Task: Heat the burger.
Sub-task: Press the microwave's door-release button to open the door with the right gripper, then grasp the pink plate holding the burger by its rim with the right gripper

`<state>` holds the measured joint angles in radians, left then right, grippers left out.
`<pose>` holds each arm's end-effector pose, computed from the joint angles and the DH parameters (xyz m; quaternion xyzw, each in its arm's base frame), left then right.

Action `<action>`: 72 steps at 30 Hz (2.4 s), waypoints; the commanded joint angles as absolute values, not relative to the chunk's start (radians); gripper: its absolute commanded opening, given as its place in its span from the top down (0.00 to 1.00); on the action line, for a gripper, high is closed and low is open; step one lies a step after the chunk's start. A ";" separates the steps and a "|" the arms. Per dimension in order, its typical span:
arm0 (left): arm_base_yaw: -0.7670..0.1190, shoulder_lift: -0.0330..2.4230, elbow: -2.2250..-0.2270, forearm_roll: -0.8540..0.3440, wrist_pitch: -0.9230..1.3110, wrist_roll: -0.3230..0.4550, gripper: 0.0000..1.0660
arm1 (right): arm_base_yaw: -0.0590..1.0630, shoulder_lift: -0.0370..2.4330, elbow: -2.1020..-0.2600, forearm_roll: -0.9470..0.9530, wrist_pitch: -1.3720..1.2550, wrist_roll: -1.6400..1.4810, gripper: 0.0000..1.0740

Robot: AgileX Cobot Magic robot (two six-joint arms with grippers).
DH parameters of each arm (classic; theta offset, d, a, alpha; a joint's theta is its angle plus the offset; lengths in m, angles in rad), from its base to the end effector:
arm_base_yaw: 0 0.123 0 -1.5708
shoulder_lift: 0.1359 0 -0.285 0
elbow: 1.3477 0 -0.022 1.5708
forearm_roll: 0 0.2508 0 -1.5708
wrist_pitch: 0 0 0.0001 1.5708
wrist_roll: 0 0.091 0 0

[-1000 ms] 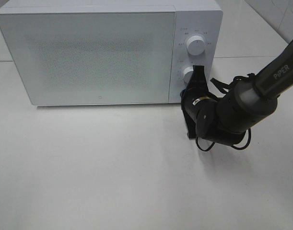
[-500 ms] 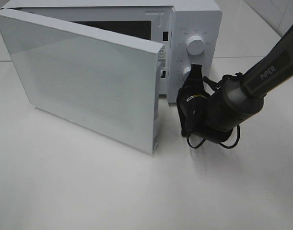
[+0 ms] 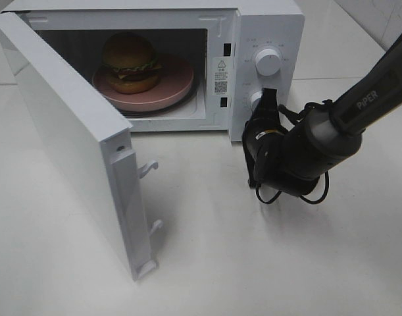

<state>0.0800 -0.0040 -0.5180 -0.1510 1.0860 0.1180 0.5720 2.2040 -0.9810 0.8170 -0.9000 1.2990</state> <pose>-0.0082 -0.0128 0.2809 0.0209 0.8514 -0.0237 0.5235 0.3577 0.1685 0.0788 0.6175 0.5362 0.4029 0.4108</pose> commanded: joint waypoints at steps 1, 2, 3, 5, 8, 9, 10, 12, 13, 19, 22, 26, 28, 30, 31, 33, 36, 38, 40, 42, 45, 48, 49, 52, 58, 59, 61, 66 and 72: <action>0.083 -0.011 -0.518 -0.155 1.074 0.114 0.07 | 0.527 2.204 -1.043 0.679 -1.046 1.296 1.00; 0.083 -0.011 -0.518 -0.155 1.074 0.114 0.07 | 0.527 2.193 -1.029 0.678 -1.027 1.297 1.00; 0.083 -0.011 -0.518 -0.155 1.074 0.114 0.07 | 0.527 2.193 -1.029 0.678 -1.027 1.297 1.00; 0.083 -0.011 -0.518 -0.155 1.074 0.114 0.07 | 0.527 2.159 -0.988 0.678 -1.018 1.290 1.00; 0.083 -0.011 -0.518 -0.155 1.074 0.114 0.07 | 0.527 2.132 -0.958 0.675 -0.986 1.272 1.00; 0.083 -0.011 -0.518 -0.155 1.074 0.114 0.07 | 0.527 2.132 -0.958 0.675 -0.986 1.272 1.00; 0.083 -0.011 -0.518 -0.155 1.074 0.114 0.07 | 0.527 2.126 -0.950 0.675 -0.972 1.269 1.00; 0.083 -0.011 -0.518 -0.155 1.074 0.114 0.07 | 0.527 2.117 -0.929 0.674 -0.965 1.269 1.00; 0.083 -0.011 -0.518 -0.155 1.074 0.114 0.07 | 0.527 2.111 -0.918 0.673 -0.963 1.269 1.00; 0.083 -0.011 -0.518 -0.155 1.074 0.114 0.07 | 0.527 2.074 -0.876 0.644 -0.890 1.258 1.00; 0.083 -0.011 -0.518 -0.155 1.074 0.114 0.07 | 0.527 2.055 -0.841 0.629 -0.846 1.257 1.00; 0.083 -0.011 -0.518 -0.155 1.074 0.114 0.07 | 0.527 2.025 -0.806 0.599 -0.801 1.255 1.00; 0.083 -0.011 -0.518 -0.155 1.074 0.114 0.07 | 0.527 2.008 -0.789 0.575 -0.785 1.253 1.00; 0.083 -0.011 -0.518 -0.155 1.074 0.114 0.07 | 0.527 1.986 -0.768 0.552 -0.766 1.244 1.00; 0.083 -0.011 -0.518 -0.155 1.074 0.114 0.07 | 0.527 1.973 -0.760 0.541 -0.748 1.234 1.00; 0.083 -0.011 -0.518 -0.155 1.074 0.114 0.07 | 0.527 1.945 -0.745 0.516 -0.704 1.219 1.00; 0.083 -0.011 -0.518 -0.155 1.074 0.114 0.07 | 0.527 1.902 -0.726 0.477 -0.634 1.176 1.00; 0.083 -0.011 -0.518 -0.155 1.074 0.114 0.07 | 0.527 1.854 -0.715 0.432 -0.560 1.077 1.00; 0.083 -0.011 -0.518 -0.155 1.074 0.114 0.07 | 0.527 1.824 -0.711 0.432 -0.501 0.996 1.00; 0.083 -0.011 -0.518 -0.155 1.074 0.114 0.07 | 0.527 1.808 -0.711 0.432 -0.464 0.961 1.00; 0.083 -0.011 -0.518 -0.155 1.074 0.114 0.07 | 0.527 1.744 -0.711 0.432 -0.336 0.792 1.00; 0.083 -0.011 -0.518 -0.155 1.074 0.114 0.07 | 0.527 1.694 -0.712 0.432 -0.244 0.663 1.00; 0.083 -0.011 -0.518 -0.155 1.074 0.114 0.07 | 0.527 1.694 -0.712 0.432 -0.244 0.663 1.00; 0.083 -0.011 -0.518 -0.155 1.074 0.114 0.07 | 0.524 1.650 -0.712 0.432 -0.161 0.538 1.00; 0.083 -0.011 -0.518 -0.155 1.074 0.114 0.07 | 0.524 1.561 -0.713 0.381 0.061 0.360 1.00; 0.083 -0.011 -0.518 -0.155 1.074 0.114 0.07 | 0.524 1.561 -0.713 0.381 0.061 0.360 1.00; 0.083 -0.011 -0.518 -0.155 1.074 0.114 0.07 | 0.524 1.519 -0.714 0.289 0.146 0.359 1.00; 0.083 -0.011 -0.518 -0.155 1.074 0.114 0.07 | 0.524 1.445 -0.745 0.124 0.338 0.355 1.00; 0.083 -0.011 -0.518 -0.155 1.074 0.114 0.07 | 0.524 1.401 -0.837 0.000 0.592 0.258 0.99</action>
<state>0.0800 -0.0040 -0.5180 -0.1510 1.0860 0.1180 0.5250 1.4210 -0.7980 0.0550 0.4740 0.3260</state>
